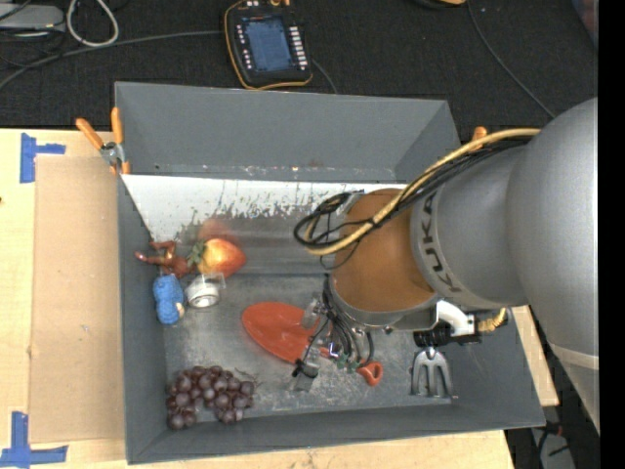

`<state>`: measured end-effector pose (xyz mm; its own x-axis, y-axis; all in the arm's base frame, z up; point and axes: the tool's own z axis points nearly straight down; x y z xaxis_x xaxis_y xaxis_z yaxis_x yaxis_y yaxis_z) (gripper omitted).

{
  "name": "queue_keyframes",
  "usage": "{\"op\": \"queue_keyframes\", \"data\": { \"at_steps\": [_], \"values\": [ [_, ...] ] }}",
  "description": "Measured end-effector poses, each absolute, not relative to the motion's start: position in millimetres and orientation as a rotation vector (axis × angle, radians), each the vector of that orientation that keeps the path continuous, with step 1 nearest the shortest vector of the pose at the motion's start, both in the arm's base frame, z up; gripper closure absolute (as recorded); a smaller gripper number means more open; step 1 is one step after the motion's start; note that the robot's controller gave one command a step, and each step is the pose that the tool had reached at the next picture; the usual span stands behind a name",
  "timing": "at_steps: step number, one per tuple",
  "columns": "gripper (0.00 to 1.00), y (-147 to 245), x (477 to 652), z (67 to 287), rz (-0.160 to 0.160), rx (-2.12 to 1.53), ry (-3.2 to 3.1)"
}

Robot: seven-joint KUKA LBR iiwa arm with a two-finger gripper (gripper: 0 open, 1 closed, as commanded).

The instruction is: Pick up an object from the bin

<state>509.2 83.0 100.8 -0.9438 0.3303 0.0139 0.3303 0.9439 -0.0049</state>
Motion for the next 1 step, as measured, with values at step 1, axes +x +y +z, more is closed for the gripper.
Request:
{"op": "queue_keyframes", "data": {
  "at_steps": [1],
  "values": [
    [0.00,80.8,511.4,68.7,-0.005,-0.676,-3.071]
  ]
}}
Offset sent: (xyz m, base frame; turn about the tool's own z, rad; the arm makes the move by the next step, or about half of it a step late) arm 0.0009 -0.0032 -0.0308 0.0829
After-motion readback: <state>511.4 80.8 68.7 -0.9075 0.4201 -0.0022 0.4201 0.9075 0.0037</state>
